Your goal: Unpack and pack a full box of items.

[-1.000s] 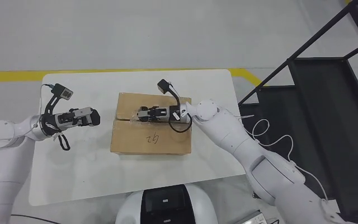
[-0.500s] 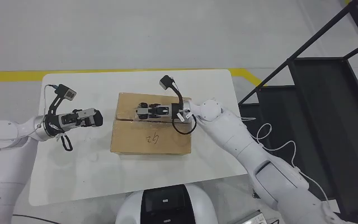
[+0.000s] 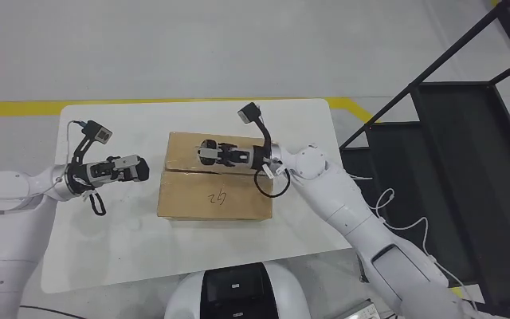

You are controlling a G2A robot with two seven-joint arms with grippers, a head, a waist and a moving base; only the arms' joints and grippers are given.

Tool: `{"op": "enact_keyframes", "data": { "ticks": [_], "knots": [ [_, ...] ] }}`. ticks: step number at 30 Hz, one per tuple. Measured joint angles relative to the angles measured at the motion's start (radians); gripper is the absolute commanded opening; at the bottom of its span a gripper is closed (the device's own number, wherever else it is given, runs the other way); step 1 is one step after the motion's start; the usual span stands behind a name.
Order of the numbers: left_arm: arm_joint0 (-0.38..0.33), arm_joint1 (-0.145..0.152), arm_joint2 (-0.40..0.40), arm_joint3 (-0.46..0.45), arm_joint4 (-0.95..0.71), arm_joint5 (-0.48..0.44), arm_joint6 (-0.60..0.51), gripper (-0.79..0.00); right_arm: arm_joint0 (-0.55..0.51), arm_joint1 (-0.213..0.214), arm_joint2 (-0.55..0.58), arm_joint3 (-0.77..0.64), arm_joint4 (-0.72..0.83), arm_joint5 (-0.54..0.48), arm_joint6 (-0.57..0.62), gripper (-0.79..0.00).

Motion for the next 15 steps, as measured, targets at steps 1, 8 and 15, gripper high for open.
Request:
{"op": "enact_keyframes", "data": {
  "ticks": [1, 8, 15],
  "knots": [
    [-0.001, 0.000, 0.001, 0.000, 0.000, 0.001, -0.001, 0.000, 0.003, -0.003, -0.008, 0.008, -0.017, 0.008, -0.013, -0.785],
    [-0.004, -0.001, 0.001, 0.007, 0.000, 0.000, -0.004, 0.000, 0.037, -0.032, -0.073, 0.087, -0.101, 0.018, -0.113, -0.785],
    [-0.004, -0.002, -0.003, 0.016, -0.004, -0.002, -0.009, 0.000, 0.055, -0.061, -0.140, 0.137, -0.192, 0.012, -0.183, -0.785]
  ]
}}
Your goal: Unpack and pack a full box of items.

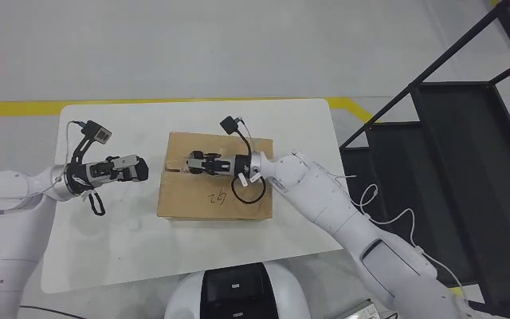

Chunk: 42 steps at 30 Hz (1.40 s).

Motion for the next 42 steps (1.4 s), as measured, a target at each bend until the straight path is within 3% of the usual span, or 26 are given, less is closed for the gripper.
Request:
{"op": "enact_keyframes", "data": {
  "ticks": [21, 22, 23, 24, 42],
  "knots": [
    [0.003, 0.000, -0.012, 0.016, -0.005, -0.008, -0.015, 0.000, 0.016, -0.045, -0.050, 0.070, -0.137, 0.012, -0.137, -0.785],
    [0.004, 0.000, -0.013, 0.015, -0.005, -0.008, -0.015, 0.000, 0.016, -0.047, -0.052, 0.070, -0.141, 0.013, -0.136, -0.754],
    [0.004, 0.001, -0.013, 0.014, -0.005, -0.008, -0.015, 0.000, 0.015, -0.048, -0.053, 0.070, -0.143, 0.013, -0.135, -0.286],
    [0.005, 0.001, -0.013, 0.013, -0.005, -0.008, -0.015, 0.000, 0.015, -0.050, -0.054, 0.071, -0.144, 0.015, -0.133, 0.000],
    [0.012, 0.000, -0.020, 0.018, -0.010, -0.015, -0.019, 0.000, 0.004, -0.057, -0.024, 0.004, -0.088, 0.014, -0.066, 0.000]
  ]
}}
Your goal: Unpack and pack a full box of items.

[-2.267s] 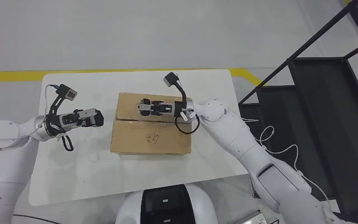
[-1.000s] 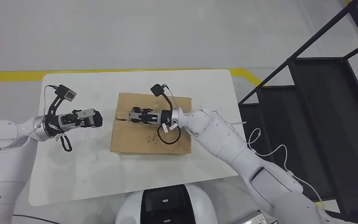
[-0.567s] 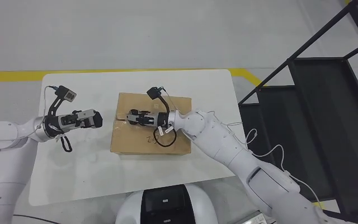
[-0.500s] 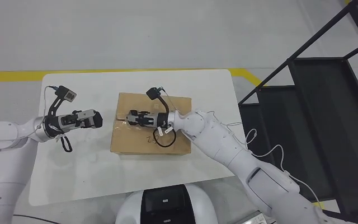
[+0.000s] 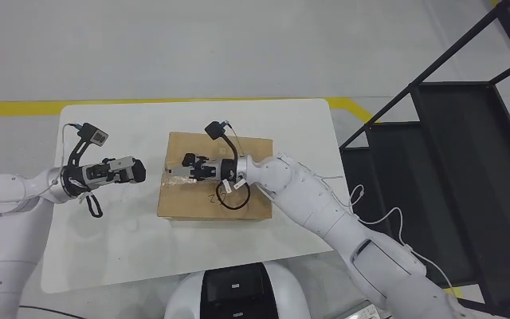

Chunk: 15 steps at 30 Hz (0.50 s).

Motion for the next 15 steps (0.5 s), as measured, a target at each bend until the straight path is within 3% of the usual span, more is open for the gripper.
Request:
{"op": "enact_keyframes", "data": {
  "ticks": [5, 10, 15],
  "knots": [
    [0.000, 0.000, -0.003, 0.006, -0.002, -0.002, -0.005, 0.000, 0.001, -0.005, 0.000, -0.022, 0.062, 0.017, 0.056, 0.000],
    [0.002, 0.001, -0.009, 0.011, -0.006, -0.003, -0.008, 0.000, 0.022, -0.021, -0.011, -0.003, 0.229, 0.097, 0.182, 0.000],
    [0.009, 0.004, -0.024, 0.011, -0.008, -0.005, -0.010, 0.000, 0.052, -0.042, -0.031, 0.049, 0.281, 0.163, 0.194, 0.000]
  ]
}}
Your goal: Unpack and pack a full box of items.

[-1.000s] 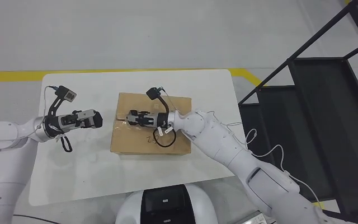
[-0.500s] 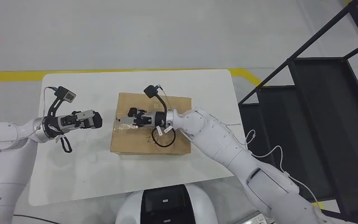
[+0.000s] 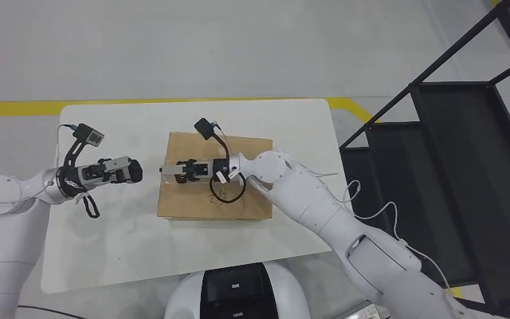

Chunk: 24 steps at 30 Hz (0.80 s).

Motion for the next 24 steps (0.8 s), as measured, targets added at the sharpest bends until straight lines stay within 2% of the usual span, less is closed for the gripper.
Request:
{"op": "enact_keyframes", "data": {
  "ticks": [10, 24],
  "knots": [
    [0.015, 0.008, -0.036, 0.002, -0.003, -0.001, -0.010, 0.000, 0.037, -0.043, -0.050, 0.086, -0.013, -0.002, -0.025, 0.000],
    [0.038, 0.016, -0.072, -0.003, -0.011, 0.008, -0.015, 0.000, 0.050, -0.074, -0.049, 0.110, 0.029, -0.041, 0.003, 0.000]
  ]
}}
